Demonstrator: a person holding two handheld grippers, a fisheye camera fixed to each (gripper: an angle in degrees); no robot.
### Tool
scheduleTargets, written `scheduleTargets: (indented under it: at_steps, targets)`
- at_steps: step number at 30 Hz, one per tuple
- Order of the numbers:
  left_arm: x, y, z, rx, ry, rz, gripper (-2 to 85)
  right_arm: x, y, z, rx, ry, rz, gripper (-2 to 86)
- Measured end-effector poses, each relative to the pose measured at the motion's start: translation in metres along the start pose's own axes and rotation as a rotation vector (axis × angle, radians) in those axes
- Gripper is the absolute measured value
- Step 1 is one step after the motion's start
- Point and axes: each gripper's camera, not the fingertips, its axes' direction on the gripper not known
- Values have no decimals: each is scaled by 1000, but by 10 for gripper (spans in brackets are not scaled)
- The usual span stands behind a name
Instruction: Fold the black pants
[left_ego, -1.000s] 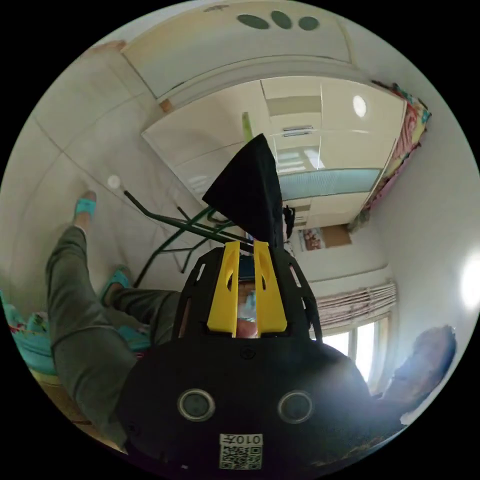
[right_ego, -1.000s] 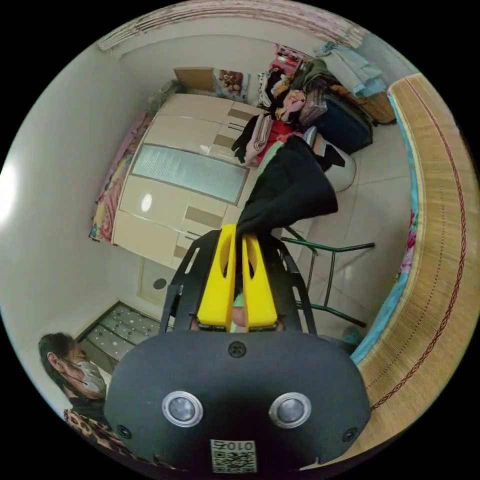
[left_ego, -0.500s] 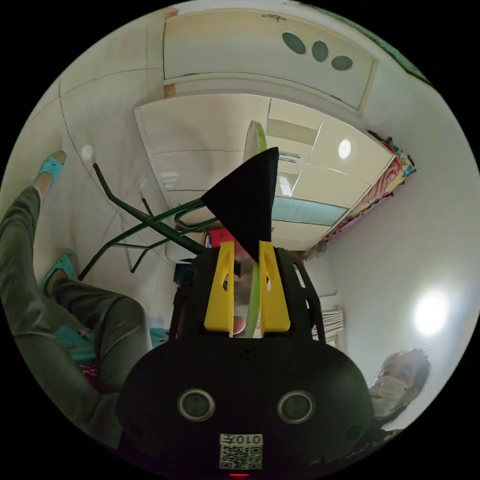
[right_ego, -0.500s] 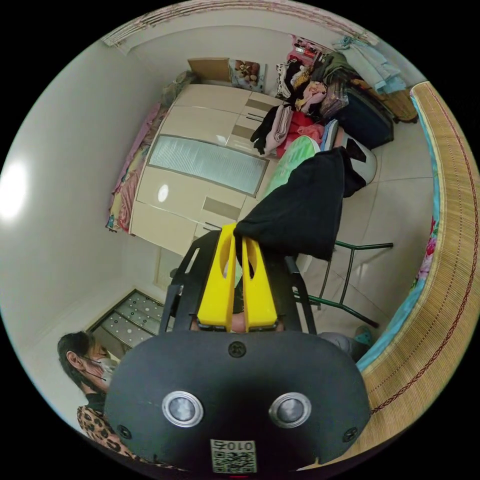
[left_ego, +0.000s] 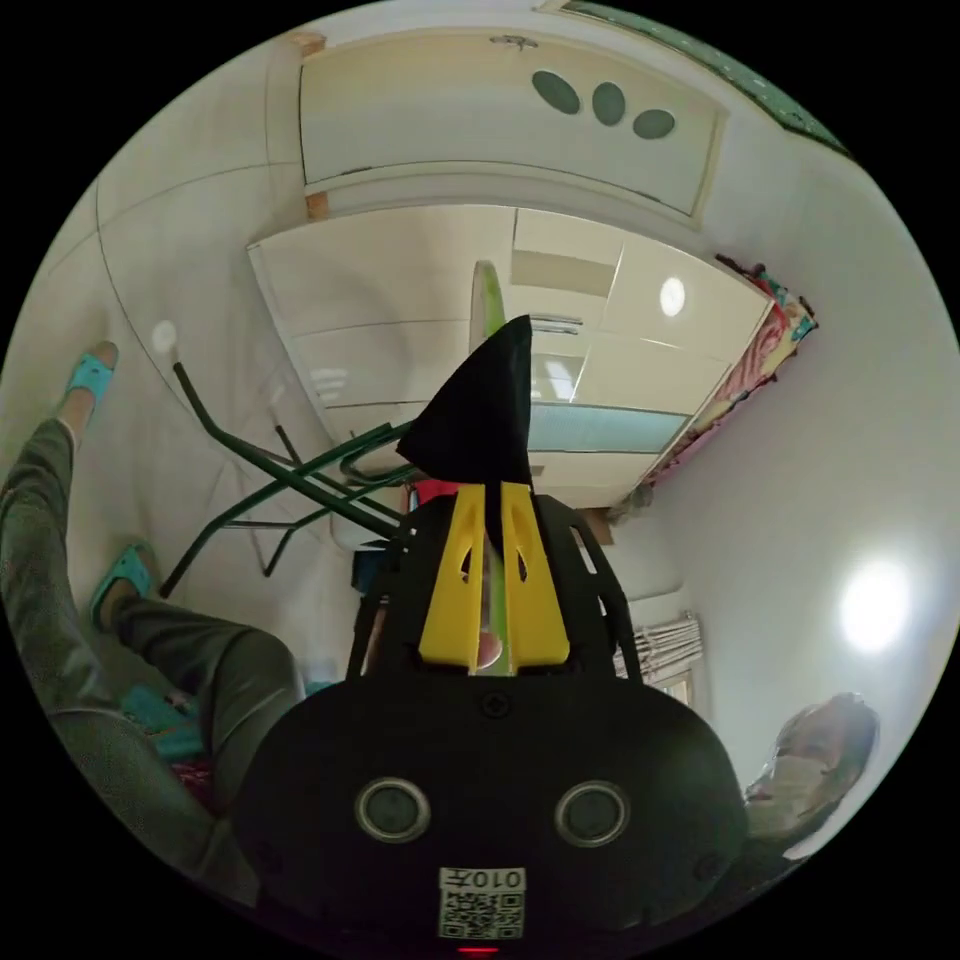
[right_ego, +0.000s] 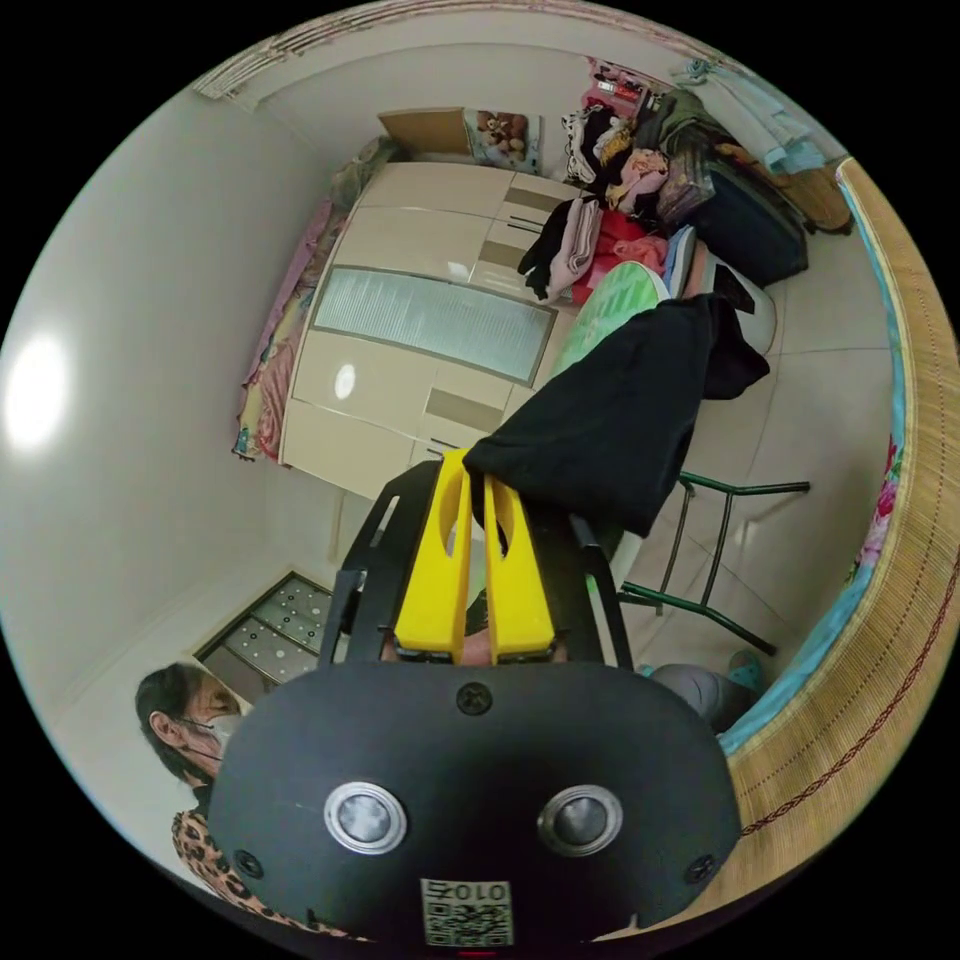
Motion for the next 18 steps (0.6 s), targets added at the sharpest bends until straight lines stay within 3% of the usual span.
scheduleTargets:
  at_steps: [3,11,18]
  targets:
    - [22,-1,-15,-24,151,70,2,-14,-12,0,-25,-13,-35,36]
    - [152,-20,-29,-24,183,433,-2,-42,-64,18,-26,-154,-133,38]
    - [261,-100,71,-91,128,635,-3,-57,-173,102,-42,-127,-122,39]
